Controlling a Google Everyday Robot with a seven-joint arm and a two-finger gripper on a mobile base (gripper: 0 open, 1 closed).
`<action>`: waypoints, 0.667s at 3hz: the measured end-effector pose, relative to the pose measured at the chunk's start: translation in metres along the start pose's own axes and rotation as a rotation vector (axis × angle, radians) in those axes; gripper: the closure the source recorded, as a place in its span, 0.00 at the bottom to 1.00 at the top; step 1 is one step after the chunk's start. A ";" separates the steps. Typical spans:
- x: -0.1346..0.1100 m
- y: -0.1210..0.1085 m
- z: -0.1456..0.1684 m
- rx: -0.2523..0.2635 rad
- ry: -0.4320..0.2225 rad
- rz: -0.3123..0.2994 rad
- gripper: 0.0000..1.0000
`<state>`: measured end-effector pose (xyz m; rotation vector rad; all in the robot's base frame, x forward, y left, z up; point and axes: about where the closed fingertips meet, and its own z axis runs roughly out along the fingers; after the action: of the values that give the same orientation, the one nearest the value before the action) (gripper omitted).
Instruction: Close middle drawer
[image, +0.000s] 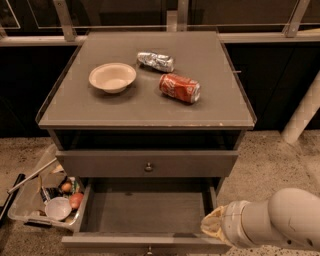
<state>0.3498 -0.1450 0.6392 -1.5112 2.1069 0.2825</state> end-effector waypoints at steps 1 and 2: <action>0.001 -0.011 0.000 0.042 0.006 0.005 1.00; 0.001 -0.011 0.000 0.041 0.006 0.005 1.00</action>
Offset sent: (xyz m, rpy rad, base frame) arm 0.0114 -0.0063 0.0005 -0.0156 -0.0325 -0.0328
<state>0.3595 -0.1501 0.6400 -1.4846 2.1094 0.2348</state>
